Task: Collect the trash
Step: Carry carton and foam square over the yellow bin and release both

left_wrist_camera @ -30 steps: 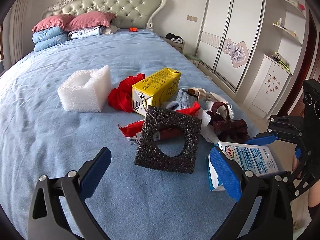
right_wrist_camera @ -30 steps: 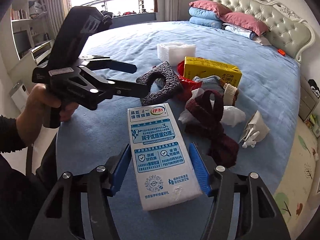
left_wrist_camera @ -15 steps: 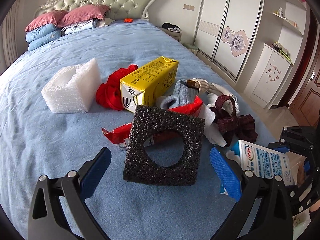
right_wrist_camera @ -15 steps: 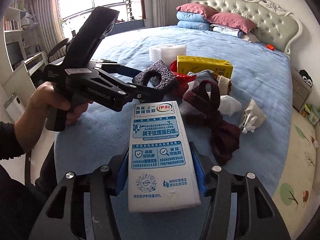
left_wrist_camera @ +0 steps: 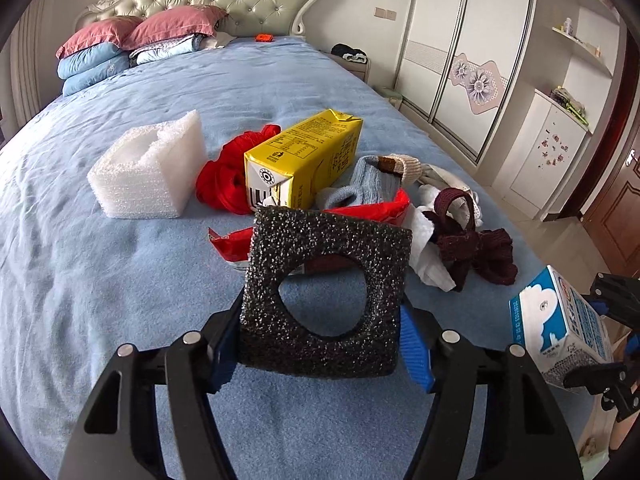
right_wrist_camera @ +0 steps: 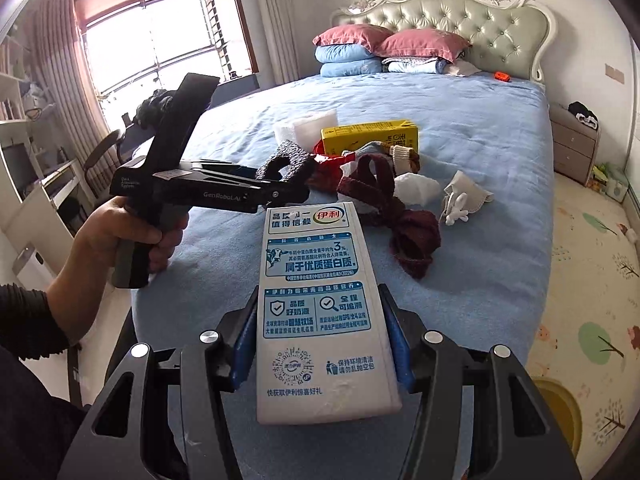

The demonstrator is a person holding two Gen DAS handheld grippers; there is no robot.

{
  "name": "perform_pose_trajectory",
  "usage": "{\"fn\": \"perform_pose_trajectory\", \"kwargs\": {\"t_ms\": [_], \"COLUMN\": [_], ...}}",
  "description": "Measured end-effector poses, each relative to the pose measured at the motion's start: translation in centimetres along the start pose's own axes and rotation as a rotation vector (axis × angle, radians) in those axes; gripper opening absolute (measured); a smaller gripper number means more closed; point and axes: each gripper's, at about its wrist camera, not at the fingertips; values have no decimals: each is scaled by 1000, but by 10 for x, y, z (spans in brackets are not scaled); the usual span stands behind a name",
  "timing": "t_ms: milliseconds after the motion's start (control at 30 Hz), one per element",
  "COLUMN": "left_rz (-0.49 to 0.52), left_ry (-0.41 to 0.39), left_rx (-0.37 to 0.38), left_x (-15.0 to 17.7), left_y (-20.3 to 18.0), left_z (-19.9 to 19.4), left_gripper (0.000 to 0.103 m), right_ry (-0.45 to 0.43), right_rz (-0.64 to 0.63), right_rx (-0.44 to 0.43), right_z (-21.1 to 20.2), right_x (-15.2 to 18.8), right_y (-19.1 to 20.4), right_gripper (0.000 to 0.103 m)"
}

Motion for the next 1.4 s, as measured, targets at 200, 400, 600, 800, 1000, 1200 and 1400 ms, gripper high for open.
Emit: {"fn": "perform_pose_trajectory", "kwargs": {"t_ms": [200, 400, 600, 800, 1000, 1200, 1400], "left_rz": [29, 74, 127, 184, 225, 275, 324], "left_ry": [-34, -66, -55, -15, 43, 116, 197], "left_rx": [24, 82, 157, 225, 293, 357, 408], "left_x": [5, 8, 11, 11, 11, 8, 6], "left_y": [-18, -51, -92, -141, -187, -237, -285], "left_z": [-24, -45, -43, -22, 10, 46, 83], "left_gripper": [66, 66, 66, 66, 66, 66, 66], "right_ry": [-39, -62, -83, -106, -103, -104, -84], "right_rz": [29, 12, 29, 84, 151, 230, 310], "right_rx": [38, 78, 167, 240, 330, 433, 504], "right_z": [-12, -27, -47, -74, -102, -130, -146], "right_x": [0, 5, 20, 44, 75, 107, 140], "right_y": [-2, 2, -7, -26, -54, -83, -112], "right_gripper": [53, 53, 53, 53, 53, 53, 53]}}
Point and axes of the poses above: each gripper's, at about its wrist camera, not at the fingertips, and z roughly the way its jaws point, y to its left, x to its underside, and after that the axes turned 5 degrees about x, right-handed
